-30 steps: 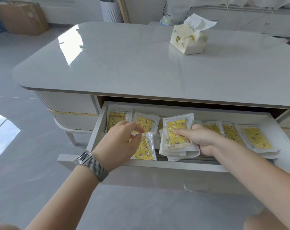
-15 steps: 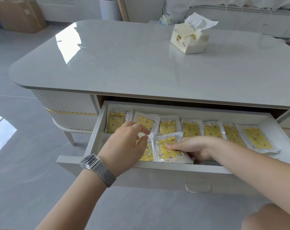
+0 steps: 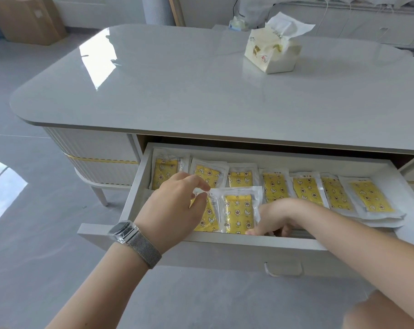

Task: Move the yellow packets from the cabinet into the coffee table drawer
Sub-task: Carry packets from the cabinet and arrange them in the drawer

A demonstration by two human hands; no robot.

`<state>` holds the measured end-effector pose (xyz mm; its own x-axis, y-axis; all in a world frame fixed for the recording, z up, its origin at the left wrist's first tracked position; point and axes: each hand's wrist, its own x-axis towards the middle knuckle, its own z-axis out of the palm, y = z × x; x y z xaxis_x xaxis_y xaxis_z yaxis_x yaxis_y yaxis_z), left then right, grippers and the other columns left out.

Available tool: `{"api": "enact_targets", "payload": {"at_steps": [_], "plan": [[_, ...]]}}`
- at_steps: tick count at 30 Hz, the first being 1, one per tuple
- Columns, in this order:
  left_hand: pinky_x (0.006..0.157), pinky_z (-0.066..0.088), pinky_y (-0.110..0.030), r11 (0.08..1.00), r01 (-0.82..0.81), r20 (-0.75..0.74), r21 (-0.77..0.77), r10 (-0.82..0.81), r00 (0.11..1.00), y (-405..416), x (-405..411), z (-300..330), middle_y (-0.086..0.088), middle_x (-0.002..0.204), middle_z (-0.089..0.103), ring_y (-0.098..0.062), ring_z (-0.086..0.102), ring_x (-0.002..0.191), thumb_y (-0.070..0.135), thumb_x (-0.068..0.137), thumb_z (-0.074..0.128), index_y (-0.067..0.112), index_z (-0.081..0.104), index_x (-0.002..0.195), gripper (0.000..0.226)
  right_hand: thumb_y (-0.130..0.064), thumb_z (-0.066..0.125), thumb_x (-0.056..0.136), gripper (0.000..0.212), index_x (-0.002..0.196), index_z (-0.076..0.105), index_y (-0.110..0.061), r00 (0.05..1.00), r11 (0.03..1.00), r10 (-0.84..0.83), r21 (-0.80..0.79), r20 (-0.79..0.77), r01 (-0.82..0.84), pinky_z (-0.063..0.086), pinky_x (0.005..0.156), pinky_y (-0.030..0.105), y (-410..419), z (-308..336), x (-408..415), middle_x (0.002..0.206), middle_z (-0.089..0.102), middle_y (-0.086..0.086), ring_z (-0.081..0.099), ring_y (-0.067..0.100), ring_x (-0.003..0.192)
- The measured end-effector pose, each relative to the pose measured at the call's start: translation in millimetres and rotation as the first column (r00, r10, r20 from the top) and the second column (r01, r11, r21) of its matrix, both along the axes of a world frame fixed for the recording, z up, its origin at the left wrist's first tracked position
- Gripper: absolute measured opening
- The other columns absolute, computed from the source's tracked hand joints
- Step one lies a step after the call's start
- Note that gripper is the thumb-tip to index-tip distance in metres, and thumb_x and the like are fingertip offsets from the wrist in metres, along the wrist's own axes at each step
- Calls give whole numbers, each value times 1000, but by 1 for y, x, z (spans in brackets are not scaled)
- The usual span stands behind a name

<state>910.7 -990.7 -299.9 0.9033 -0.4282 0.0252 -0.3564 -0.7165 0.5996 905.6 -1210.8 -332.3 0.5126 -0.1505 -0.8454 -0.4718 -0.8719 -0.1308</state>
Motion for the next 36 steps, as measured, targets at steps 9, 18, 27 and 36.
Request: {"api": "enact_targets", "payload": {"at_steps": [9, 18, 27, 36], "plan": [[81, 55, -37, 998, -12, 13, 62, 11, 1000, 0, 1, -3, 8, 117, 57, -10, 64, 92, 23, 97, 46, 25, 63, 116, 26, -48, 77, 77, 81, 130, 44, 3, 945, 953, -296, 116, 137, 281, 61, 60, 33, -14, 6, 1, 107, 67, 17, 71, 25, 81], [80, 55, -37, 994, -4, 36, 106, 0, 999, -4, -1, -4, 6, 117, 59, -14, 66, 89, 24, 96, 47, 24, 63, 117, 26, -14, 72, 87, 29, 99, 55, 6, 925, 917, -364, 219, 111, 335, 62, 69, 39, -12, -8, 7, 73, 67, 17, 71, 24, 60], [79, 56, -38, 992, 5, 54, 125, -12, 998, -5, 1, -4, 5, 117, 60, -14, 64, 94, 25, 97, 46, 25, 64, 116, 26, -18, 68, 91, 31, 100, 54, 8, 914, 890, -396, 280, 86, 359, 61, 62, 35, -10, -3, 6, 80, 64, 18, 69, 22, 57], [78, 56, -39, 984, 15, 71, 179, -28, 997, -3, -2, -7, 6, 119, 61, -15, 66, 93, 27, 97, 45, 25, 63, 117, 27, -39, 76, 80, 47, 108, 67, -2, 918, 908, -356, 298, 175, 296, 60, 55, 30, -17, 15, -2, 101, 73, 16, 72, 21, 76]]}}
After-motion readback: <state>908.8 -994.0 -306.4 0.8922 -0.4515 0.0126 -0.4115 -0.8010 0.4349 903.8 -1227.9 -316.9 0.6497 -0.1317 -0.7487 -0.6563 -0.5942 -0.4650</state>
